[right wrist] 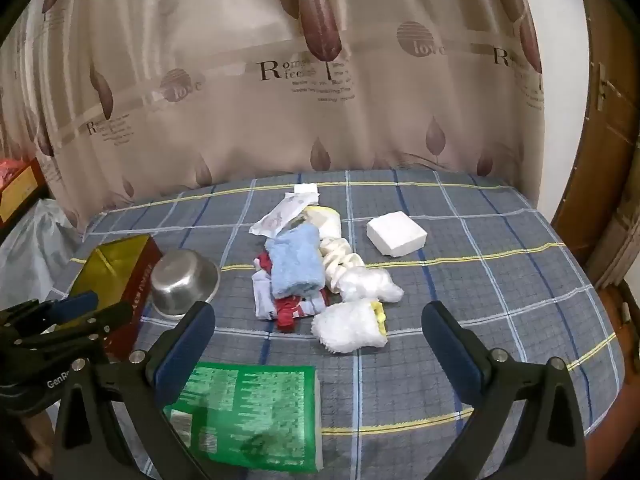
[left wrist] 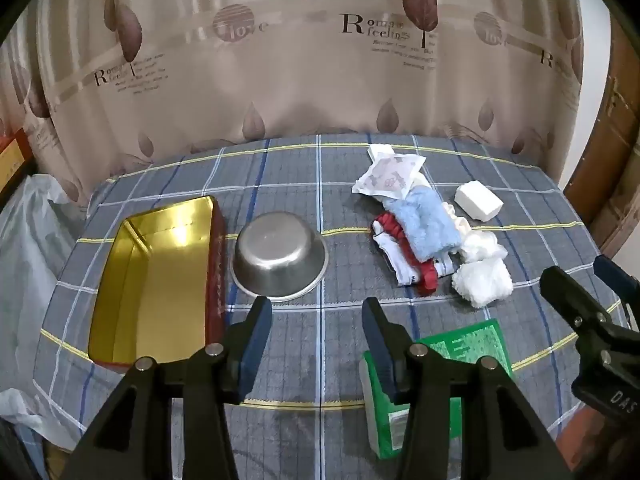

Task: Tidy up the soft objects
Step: 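Move both tools toward the pile of soft items, then grasp the white fluffy yellow-lined item with the right gripper, then grasp the white printed wipe packet with the left gripper and lift, then carry the wipe packet into the gold tin tray, open left gripper, then carry the fluffy item into the gold tray, open right gripper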

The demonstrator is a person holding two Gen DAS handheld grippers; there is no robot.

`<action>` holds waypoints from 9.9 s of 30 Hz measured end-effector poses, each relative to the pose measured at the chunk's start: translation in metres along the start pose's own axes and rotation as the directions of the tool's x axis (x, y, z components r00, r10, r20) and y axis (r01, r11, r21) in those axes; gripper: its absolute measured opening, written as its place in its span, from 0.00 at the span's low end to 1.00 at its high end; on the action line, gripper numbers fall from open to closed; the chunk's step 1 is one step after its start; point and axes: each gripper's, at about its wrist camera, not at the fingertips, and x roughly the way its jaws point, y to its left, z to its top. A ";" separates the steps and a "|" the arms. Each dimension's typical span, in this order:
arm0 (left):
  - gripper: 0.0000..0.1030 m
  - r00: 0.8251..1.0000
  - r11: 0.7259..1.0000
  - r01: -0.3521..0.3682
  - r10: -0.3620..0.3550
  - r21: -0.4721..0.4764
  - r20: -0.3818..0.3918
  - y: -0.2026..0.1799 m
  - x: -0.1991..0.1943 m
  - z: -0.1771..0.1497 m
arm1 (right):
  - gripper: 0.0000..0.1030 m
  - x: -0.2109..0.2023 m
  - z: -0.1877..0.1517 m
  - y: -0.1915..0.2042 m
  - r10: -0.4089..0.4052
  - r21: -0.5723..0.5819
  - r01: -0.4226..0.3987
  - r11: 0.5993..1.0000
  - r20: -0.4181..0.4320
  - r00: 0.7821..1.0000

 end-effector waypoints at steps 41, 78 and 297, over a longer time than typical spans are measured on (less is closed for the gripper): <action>0.46 1.000 1.000 0.021 -0.021 -0.016 0.003 0.009 0.001 -0.010 | 0.99 0.005 -0.008 0.020 0.011 -0.064 -0.014 0.998 -0.045 0.999; 0.46 0.998 1.000 0.021 -0.021 0.002 -0.059 0.016 0.027 -0.012 | 0.99 0.026 -0.007 0.021 -0.040 -0.087 0.033 0.996 -0.083 0.996; 0.43 0.964 0.966 -0.170 0.121 -0.196 -0.238 0.247 0.105 0.057 | 0.36 0.042 0.011 0.009 0.140 -0.073 -0.154 0.985 -0.173 0.975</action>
